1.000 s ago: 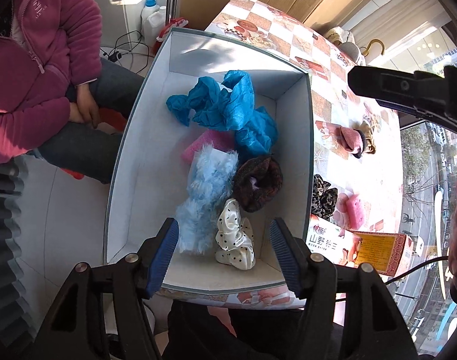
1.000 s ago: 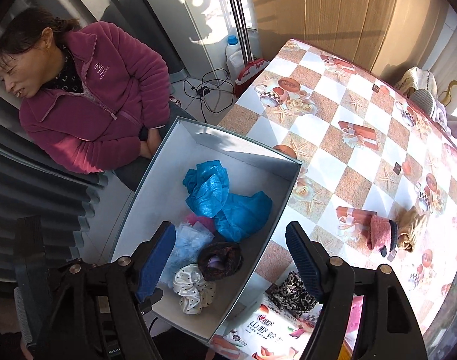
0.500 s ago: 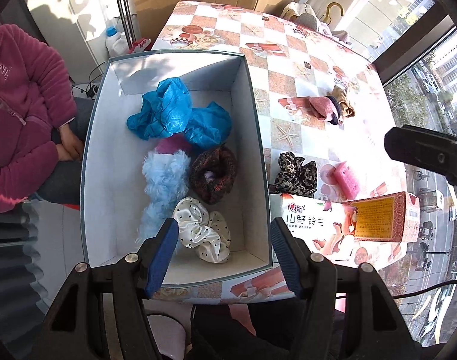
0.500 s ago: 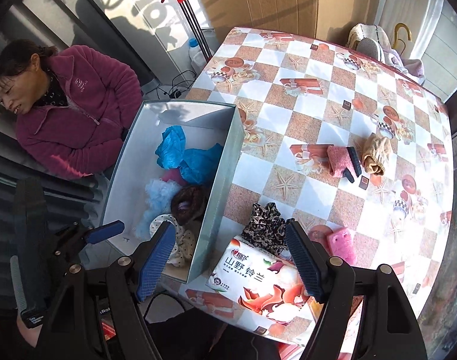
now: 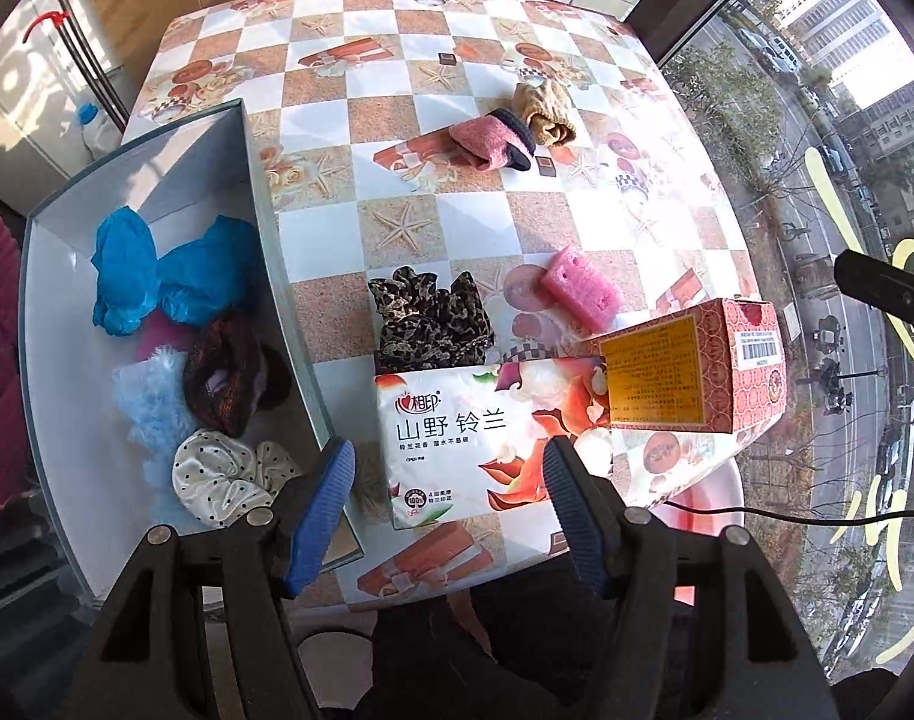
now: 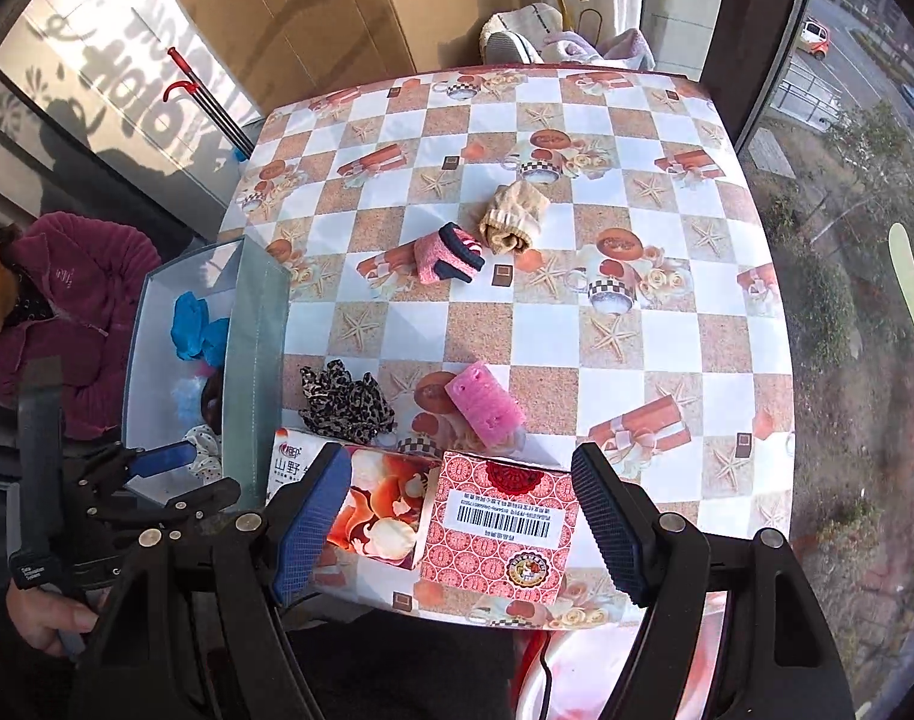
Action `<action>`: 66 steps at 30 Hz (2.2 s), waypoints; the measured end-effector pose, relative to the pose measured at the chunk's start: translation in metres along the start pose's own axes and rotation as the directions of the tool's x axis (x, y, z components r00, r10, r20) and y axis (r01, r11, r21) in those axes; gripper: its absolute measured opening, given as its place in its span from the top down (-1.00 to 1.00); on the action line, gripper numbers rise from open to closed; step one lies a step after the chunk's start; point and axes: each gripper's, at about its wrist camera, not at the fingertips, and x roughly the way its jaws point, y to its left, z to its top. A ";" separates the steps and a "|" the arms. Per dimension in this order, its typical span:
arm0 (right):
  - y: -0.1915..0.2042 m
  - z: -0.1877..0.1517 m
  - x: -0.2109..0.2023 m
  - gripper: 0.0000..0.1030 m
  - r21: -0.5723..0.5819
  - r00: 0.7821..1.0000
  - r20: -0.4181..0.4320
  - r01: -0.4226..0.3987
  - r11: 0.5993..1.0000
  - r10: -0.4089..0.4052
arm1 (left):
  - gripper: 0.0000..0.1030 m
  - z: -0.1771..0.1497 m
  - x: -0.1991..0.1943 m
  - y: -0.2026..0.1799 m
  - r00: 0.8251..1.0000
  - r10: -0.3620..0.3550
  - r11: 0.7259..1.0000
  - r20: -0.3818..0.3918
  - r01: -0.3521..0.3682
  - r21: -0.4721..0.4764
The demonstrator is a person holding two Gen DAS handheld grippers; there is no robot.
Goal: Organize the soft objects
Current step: 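Withdraw both tools from the box back toward the pile, then grasp the leopard-print scrunchie with the left tool while the right tool grasps the beige knit hat, then lift the leopard scrunchie and beige hat toward the white box with both tools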
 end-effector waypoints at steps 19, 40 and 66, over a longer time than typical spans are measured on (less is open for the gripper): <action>-0.071 0.114 0.103 -0.50 -0.112 0.997 -0.075 0.001 0.994 -0.009 | -0.35 0.078 0.106 -0.028 0.961 0.116 0.992 -0.252 -0.122 -0.009; -0.050 0.185 0.253 0.70 -0.036 0.971 -0.239 -0.036 0.999 0.026 | 0.49 0.083 0.163 0.005 0.941 0.067 0.992 -0.330 -0.098 -0.079; -0.135 -0.009 0.011 0.70 0.207 0.997 0.052 0.047 0.977 -0.059 | 0.95 0.077 0.019 -0.112 0.996 -0.087 0.958 0.005 0.082 0.276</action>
